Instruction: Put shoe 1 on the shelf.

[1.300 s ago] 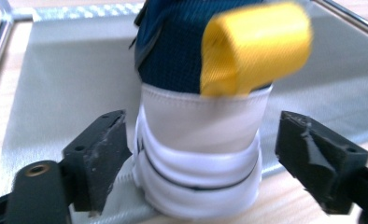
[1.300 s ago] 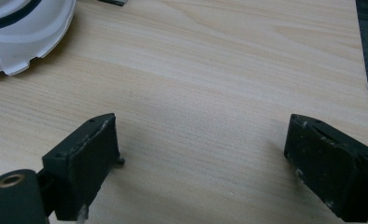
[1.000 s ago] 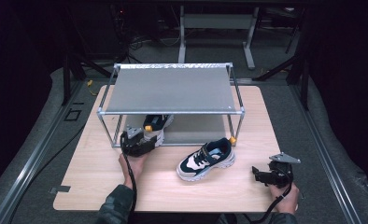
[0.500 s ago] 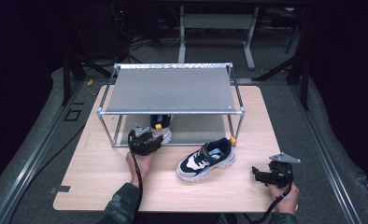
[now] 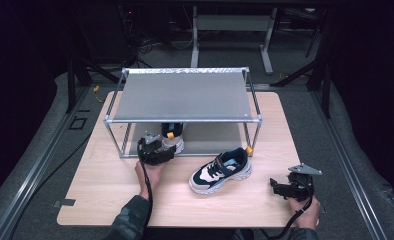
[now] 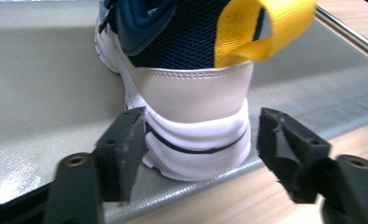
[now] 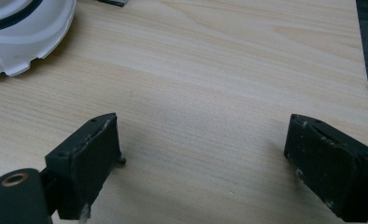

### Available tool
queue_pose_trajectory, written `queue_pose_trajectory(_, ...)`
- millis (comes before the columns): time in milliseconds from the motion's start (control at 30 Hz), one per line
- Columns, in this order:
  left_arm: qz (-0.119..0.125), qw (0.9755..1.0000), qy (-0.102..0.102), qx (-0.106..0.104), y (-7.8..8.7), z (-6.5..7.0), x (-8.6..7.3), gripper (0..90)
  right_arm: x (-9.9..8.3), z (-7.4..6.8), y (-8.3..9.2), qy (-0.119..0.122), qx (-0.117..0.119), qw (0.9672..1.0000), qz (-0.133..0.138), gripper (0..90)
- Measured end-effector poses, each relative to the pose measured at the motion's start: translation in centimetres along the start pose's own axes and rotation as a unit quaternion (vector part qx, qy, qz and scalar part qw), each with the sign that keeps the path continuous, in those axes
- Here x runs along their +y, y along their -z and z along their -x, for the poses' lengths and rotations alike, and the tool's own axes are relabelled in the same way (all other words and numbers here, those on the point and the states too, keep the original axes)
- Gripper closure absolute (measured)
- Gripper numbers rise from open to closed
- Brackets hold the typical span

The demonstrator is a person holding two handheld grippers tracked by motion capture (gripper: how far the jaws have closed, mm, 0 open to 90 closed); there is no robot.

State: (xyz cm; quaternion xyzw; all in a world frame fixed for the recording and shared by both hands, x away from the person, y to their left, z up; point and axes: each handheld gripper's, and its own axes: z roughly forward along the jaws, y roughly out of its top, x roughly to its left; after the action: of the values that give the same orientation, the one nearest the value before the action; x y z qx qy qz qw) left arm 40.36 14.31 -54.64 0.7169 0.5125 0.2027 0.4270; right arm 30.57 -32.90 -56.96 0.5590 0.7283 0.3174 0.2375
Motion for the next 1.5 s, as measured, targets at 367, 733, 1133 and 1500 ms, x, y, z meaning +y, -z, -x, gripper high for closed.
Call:
queue_pose_trajectory(367, -0.043, 0.9978, -0.035, -0.035, 3.5, -0.7, -0.3, 13.7, 0.0, 0.0, 0.0, 0.000, 0.000, 1.0000, -0.001, 10.3)
queue_pose_trajectory(733, -0.076, 0.9942, -0.074, -0.020, 7.1, -2.5, -3.3, 0.2, 0.0, 0.0, 0.0, 0.000, 0.001, 1.0000, 0.000, 10.6)
queue_pose_trajectory(1133, -0.094, 0.9938, -0.060, 0.009, 8.8, -5.3, -7.2, 0.0, -0.1, -0.2, 0.1, 0.014, 0.006, 0.9999, 0.005, 11.3)
queue_pose_trajectory(1500, -0.105, 0.9912, -0.079, 0.019, 8.4, -4.9, -7.9, 0.0, 0.1, -1.0, 0.9, 0.057, 0.069, 0.9959, 0.013, 11.2)
